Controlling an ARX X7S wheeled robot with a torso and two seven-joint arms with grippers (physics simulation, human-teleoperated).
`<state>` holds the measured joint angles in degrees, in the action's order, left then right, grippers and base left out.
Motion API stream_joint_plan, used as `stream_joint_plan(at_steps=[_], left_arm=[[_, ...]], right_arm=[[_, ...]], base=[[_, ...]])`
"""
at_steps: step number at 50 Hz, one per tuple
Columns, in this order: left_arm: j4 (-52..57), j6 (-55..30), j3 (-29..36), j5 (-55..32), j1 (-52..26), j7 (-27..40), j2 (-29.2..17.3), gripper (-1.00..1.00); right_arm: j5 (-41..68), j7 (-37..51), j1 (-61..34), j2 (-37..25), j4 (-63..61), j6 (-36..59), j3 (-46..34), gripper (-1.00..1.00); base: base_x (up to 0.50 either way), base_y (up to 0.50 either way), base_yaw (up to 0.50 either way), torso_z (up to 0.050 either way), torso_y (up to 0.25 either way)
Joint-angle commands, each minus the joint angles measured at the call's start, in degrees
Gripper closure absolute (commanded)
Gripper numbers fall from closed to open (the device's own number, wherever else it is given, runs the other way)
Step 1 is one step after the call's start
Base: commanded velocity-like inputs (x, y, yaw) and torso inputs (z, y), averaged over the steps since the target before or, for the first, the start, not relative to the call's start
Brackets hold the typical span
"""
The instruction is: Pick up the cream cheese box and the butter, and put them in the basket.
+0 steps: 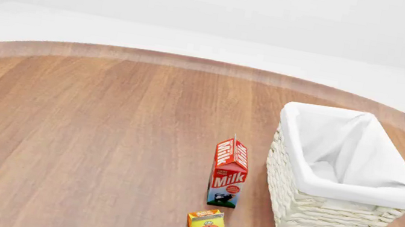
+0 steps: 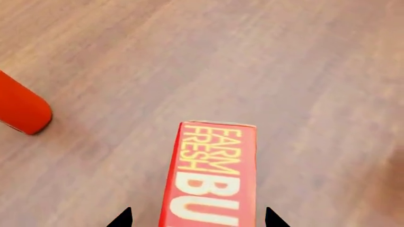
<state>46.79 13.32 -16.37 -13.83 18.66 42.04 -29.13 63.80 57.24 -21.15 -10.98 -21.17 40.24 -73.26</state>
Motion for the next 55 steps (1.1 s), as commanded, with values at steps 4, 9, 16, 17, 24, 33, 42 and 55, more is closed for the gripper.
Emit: stream_joint_plan(at_steps=[4, 9, 16, 17, 24, 33, 42, 55], left_arm=[[-0.1, -0.2, -1.8, 0.4, 0.1, -1.3, 1.3, -1.0], [-0.1, -0.1, -1.9, 0.4, 0.2, -1.3, 1.3, -1.0], [0.2, -0.2, -2.1, 0.3, 0.3, -1.2, 1.3, -1.0], [0.2, -0.2, -2.1, 0.3, 0.3, -1.2, 1.3, -1.0], [0.2, -0.4, -1.8, 0.5, 0.2, -1.2, 1.3, -1.0], [0.3, -0.4, -2.1, 0.3, 0.2, -1.2, 1.3, -1.0], [0.5, -0.4, -2.2, 0.4, 0.4, -1.1, 1.4, -1.0], [0.1, -0.1, -2.2, 0.4, 0.3, -1.2, 1.5, -1.0]], right_arm=[[-1.7, -2.6, 0.5, 1.0, 1.3, -0.6, 0.1, -1.0], [-1.4, -2.5, 0.6, 0.9, 1.2, -0.6, 0.1, -1.0], [-1.5, -2.9, 0.4, 0.2, 1.9, -1.2, 0.7, -1.0], [-1.4, -2.7, 0.4, 0.1, 1.7, -1.1, 0.8, -1.0], [-0.2, -0.9, 0.1, -0.5, 0.0, -0.4, 1.4, -1.0], [0.8, -0.8, 0.4, -0.5, -0.1, 0.3, 0.9, -1.0], [2.8, -0.7, 0.8, -1.5, -0.3, 0.2, 1.8, -1.0], [6.6, 1.8, 0.6, -1.4, -2.0, 2.0, 2.3, -1.0]], base=[[0.0, 0.0, 0.0, 0.0, 0.0], [0.0, 0.0, 0.0, 0.0, 0.0], [0.0, 0.0, 0.0, 0.0, 0.0], [0.0, 0.0, 0.0, 0.0, 0.0], [0.0, 0.0, 0.0, 0.0, 0.0], [0.0, 0.0, 0.0, 0.0, 0.0], [0.0, 0.0, 0.0, 0.0, 0.0], [0.0, 0.0, 0.0, 0.0, 0.0]])
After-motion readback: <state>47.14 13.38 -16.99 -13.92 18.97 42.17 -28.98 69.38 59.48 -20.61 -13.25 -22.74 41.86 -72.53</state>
